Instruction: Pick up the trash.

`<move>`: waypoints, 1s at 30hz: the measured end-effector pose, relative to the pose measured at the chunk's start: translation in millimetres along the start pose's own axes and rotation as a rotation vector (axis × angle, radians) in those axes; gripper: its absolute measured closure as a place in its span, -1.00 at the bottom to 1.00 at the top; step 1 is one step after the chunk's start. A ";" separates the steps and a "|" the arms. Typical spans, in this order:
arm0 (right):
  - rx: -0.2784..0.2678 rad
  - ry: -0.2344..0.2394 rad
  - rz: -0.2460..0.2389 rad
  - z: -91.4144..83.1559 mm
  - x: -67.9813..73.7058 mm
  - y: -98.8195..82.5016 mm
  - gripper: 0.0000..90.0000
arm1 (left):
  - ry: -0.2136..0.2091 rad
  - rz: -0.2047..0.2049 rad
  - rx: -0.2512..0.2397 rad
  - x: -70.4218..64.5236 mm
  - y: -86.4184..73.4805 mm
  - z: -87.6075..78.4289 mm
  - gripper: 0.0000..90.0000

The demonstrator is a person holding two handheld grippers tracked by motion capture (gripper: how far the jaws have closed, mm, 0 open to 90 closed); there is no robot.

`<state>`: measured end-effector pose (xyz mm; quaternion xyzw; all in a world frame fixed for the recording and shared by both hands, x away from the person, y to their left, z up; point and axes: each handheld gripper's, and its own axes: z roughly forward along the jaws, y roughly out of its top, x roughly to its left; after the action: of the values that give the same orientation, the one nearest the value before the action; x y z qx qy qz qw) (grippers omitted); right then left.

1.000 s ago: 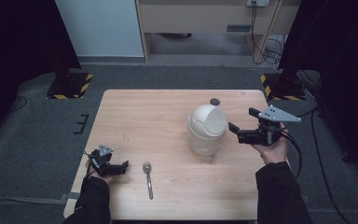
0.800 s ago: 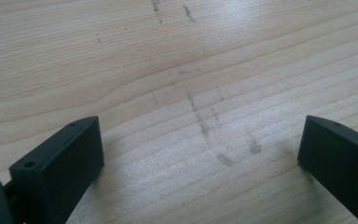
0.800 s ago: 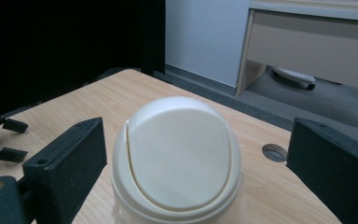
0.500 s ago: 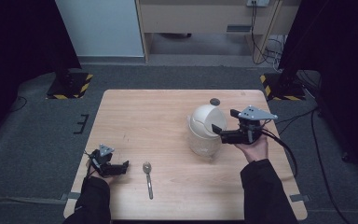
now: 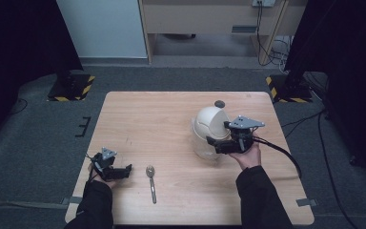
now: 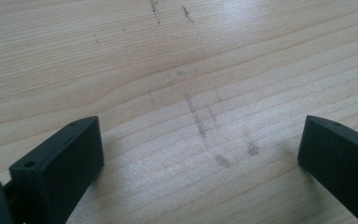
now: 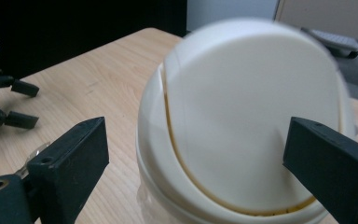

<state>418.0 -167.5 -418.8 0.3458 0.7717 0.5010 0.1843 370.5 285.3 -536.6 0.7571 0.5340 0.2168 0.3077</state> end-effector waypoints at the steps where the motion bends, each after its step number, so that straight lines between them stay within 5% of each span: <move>1: 0.015 0.004 0.005 3.5 -0.1 -4.1 -0.85 | 0.000 0.000 0.000 -0.1 0.0 0.0 -1.00; 22: 0.046 0.075 0.010 22.3 3.8 -10.6 -0.79 | -0.001 0.001 0.001 -0.5 0.2 0.2 -1.00; 30: -0.010 0.059 0.011 1.1 -1.4 -1.7 -0.78 | -0.009 0.006 0.002 0.4 0.0 -0.5 -1.00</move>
<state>419.0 -168.3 -420.8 0.3343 0.7722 0.5159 0.1605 370.3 285.8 -536.2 0.7602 0.5303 0.2136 0.3086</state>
